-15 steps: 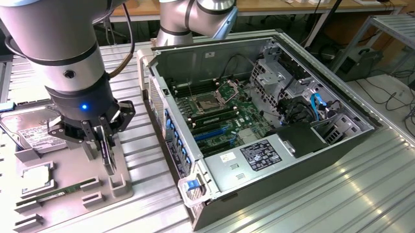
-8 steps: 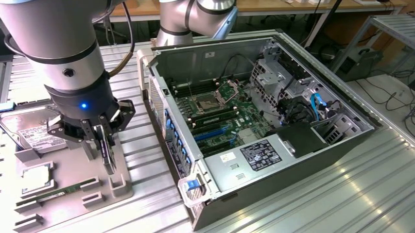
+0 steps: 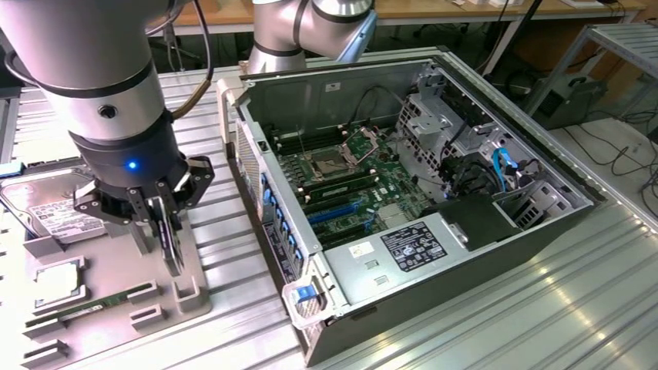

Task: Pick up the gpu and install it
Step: 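Pick up the gpu and move the gpu toward the slot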

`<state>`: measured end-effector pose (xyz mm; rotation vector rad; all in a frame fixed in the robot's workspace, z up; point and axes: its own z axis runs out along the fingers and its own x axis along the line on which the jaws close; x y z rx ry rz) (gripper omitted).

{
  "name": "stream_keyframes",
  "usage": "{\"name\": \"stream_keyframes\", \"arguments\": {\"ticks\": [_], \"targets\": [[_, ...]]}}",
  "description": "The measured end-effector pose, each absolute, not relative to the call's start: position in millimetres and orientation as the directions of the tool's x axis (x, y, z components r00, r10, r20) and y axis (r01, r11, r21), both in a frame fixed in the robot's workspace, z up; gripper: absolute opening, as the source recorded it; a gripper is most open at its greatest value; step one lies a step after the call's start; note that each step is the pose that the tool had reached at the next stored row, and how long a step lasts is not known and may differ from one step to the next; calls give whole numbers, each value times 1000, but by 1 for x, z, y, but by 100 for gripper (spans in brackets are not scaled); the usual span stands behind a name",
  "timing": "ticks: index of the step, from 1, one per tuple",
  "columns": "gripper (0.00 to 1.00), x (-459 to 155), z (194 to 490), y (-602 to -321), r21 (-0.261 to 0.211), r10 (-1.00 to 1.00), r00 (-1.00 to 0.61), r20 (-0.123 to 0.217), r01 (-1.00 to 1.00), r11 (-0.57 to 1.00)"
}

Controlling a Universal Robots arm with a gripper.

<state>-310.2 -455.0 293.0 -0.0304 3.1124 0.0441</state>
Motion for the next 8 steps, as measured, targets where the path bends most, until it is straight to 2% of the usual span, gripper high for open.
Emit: {"name": "stream_keyframes", "arguments": {"ticks": [8], "targets": [[27, -310, 297, -455, 28, -19, -999, -29, -20, 999]]}}
